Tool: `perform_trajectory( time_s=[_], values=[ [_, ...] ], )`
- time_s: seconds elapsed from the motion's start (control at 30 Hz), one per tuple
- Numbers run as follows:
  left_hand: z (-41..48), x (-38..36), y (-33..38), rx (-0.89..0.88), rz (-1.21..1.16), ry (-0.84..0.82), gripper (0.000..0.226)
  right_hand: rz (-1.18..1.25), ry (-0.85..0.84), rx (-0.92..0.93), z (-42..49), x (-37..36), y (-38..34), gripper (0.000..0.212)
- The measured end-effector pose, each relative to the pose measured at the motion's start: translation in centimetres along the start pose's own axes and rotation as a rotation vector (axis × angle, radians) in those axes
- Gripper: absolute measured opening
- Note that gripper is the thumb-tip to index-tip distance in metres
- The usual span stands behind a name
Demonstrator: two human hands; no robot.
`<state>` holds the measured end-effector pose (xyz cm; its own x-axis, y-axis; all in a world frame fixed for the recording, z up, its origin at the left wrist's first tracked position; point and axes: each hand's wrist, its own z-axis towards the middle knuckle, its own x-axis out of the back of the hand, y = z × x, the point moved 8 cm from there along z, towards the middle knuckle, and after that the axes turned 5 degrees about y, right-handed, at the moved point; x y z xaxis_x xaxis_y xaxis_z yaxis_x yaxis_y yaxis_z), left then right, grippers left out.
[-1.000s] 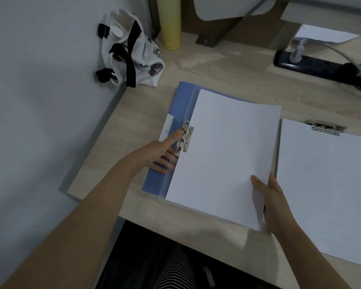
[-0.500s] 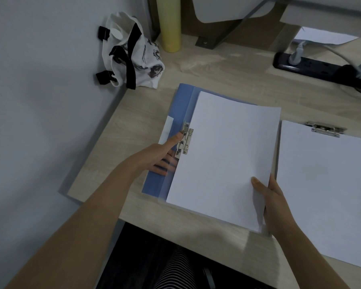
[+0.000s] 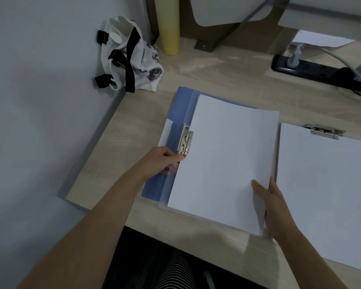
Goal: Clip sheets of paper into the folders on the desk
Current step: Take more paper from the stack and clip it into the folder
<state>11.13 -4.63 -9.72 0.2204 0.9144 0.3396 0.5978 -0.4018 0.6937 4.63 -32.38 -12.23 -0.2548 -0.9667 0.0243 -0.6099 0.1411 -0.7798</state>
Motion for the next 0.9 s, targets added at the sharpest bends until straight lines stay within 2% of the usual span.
perform_trajectory(
  time_s=[0.2, 0.27, 0.37, 0.47, 0.53, 0.6, 0.73, 0.83, 0.9],
  values=[
    [0.0, 0.0, -0.4, -0.039, -0.081, -0.014, 0.020, -0.021, 0.017, -0.013, 0.3, 0.3, 0.2, 0.032],
    [-0.1, 0.0, -0.5, -0.029, -0.120, -0.038, 0.018, -0.105, 0.067, 0.028, 0.3, 0.4, -0.4, 0.034],
    [-0.6, -0.3, -0.4, -0.021, -0.146, -0.043, 0.018, -0.330, 0.203, 0.119, 0.5, 0.7, -1.7, 0.051],
    [-1.4, -0.4, 0.1, -0.043, -0.187, 0.009, 0.016, -0.694, 0.294, 0.224, 0.4, 0.8, -3.0, 0.067],
    [-2.6, -0.4, 1.3, -0.101, -0.220, 0.053, 0.012, -0.913, 0.230, 0.320, 0.4, 0.0, -3.6, 0.057],
    [-4.3, -0.5, 3.3, -0.189, -0.256, 0.072, 0.013, -1.007, 0.092, 0.345, 0.5, -0.7, -3.3, 0.048],
    [-7.8, -2.8, 8.2, -0.320, -0.380, 0.001, 0.017, -0.823, -0.107, 0.235, -0.6, -0.7, -4.6, 0.040],
    [-9.9, -6.0, 12.3, -0.392, -0.425, -0.104, 0.015, -0.565, -0.212, 0.100, -2.7, 0.4, -6.7, 0.049],
    [-11.0, -8.5, 14.7, -0.456, -0.375, -0.153, 0.018, -0.373, -0.267, 0.078, -4.1, 1.6, -8.6, 0.053]
  ],
)
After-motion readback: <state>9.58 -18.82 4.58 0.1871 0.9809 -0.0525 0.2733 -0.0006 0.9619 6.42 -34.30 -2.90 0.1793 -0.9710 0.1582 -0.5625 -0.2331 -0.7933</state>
